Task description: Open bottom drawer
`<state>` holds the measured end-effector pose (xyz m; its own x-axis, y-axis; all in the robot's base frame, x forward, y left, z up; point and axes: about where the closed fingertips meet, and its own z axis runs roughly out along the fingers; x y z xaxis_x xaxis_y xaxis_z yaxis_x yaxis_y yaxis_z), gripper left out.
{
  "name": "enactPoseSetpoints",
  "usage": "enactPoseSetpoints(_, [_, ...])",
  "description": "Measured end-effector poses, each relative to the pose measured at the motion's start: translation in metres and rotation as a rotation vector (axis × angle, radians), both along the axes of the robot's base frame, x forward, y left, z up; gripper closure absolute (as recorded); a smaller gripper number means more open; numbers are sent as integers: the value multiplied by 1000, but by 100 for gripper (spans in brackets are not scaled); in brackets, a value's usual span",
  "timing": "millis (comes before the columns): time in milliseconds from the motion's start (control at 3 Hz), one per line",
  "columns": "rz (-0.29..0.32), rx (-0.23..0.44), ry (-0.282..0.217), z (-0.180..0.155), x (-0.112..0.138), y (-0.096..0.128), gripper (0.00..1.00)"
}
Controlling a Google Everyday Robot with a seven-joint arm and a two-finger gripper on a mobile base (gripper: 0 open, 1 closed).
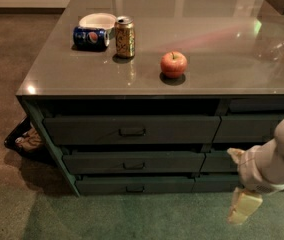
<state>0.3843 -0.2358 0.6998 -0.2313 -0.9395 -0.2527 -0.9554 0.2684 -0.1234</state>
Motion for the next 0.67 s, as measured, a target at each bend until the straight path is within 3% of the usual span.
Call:
enactPoseSetpoints(333, [-2, 23, -26, -60, 3, -10, 0])
enactPoseSetpoints(667, [-6, 27, -27, -62, 3, -10, 0])
